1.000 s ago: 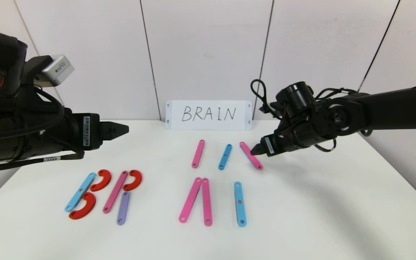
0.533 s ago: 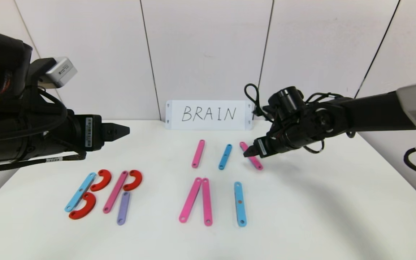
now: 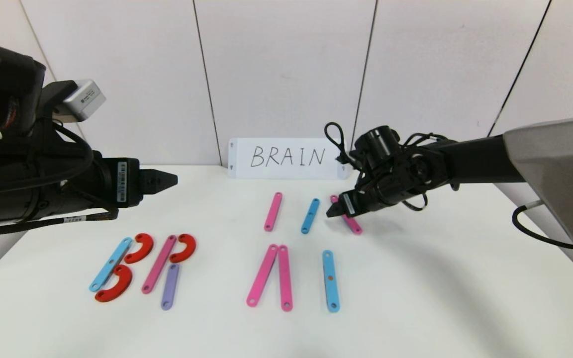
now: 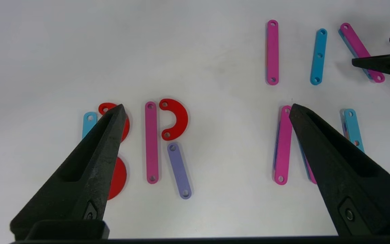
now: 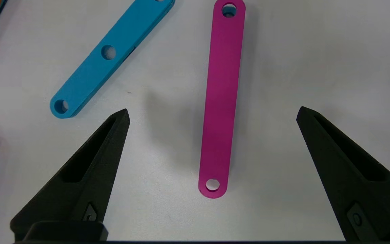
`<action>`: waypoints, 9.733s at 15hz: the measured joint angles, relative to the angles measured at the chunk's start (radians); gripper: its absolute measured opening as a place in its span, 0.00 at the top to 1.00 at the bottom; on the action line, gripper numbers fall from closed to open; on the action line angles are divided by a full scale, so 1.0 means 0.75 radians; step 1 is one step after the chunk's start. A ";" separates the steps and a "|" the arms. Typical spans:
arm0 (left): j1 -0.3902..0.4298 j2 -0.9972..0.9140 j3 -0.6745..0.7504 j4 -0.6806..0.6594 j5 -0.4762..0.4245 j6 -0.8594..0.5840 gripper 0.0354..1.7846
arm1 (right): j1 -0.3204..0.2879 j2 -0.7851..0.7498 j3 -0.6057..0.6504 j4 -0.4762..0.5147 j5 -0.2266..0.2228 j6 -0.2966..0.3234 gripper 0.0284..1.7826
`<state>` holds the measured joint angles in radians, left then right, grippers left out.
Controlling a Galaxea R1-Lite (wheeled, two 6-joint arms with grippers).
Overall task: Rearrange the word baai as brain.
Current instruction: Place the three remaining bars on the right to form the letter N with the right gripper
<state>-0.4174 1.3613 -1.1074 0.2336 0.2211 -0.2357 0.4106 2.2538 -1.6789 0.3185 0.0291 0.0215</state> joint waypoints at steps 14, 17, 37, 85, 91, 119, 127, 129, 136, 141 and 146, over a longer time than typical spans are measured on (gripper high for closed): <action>0.011 0.010 0.000 -0.003 0.000 0.012 0.06 | -0.022 0.041 -0.003 0.033 -0.007 -0.034 0.03; 0.011 0.010 0.000 -0.003 -0.001 0.013 0.06 | -0.020 0.047 -0.003 0.033 -0.007 -0.036 0.03; 0.011 0.005 -0.001 -0.002 -0.001 0.014 0.06 | -0.019 0.049 0.001 0.085 -0.047 -0.013 0.84; 0.015 -0.035 -0.004 0.007 -0.031 0.016 0.06 | 0.356 -0.276 0.593 0.133 -0.456 0.763 0.84; 0.015 -0.032 -0.004 0.006 -0.031 0.016 0.06 | 0.357 -0.271 0.593 0.137 -0.460 0.761 0.63; 0.033 -0.026 -0.003 0.006 -0.042 0.024 0.06 | 0.256 0.176 -0.377 0.111 -0.416 0.455 0.04; 0.035 -0.026 -0.003 0.007 -0.042 0.024 0.06 | 0.255 0.220 -0.377 0.110 -0.422 0.463 0.04; 0.035 -0.025 -0.003 0.007 -0.043 0.024 0.06 | 0.254 0.231 -0.376 0.105 -0.422 0.463 0.04; 0.033 -0.024 -0.003 0.008 -0.043 0.024 0.06 | 0.268 0.248 -0.376 0.102 -0.422 0.475 0.04; 0.033 -0.026 -0.002 0.008 -0.042 0.025 0.06 | 0.282 0.267 -0.377 0.106 -0.428 0.486 0.04; 0.034 -0.034 -0.002 0.008 -0.043 0.025 0.06 | 0.280 0.275 -0.377 0.103 -0.434 0.484 0.04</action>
<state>-0.3919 1.3360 -1.1089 0.2396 0.1889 -0.2172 0.6209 2.4598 -1.9617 0.3957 -0.2966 0.3847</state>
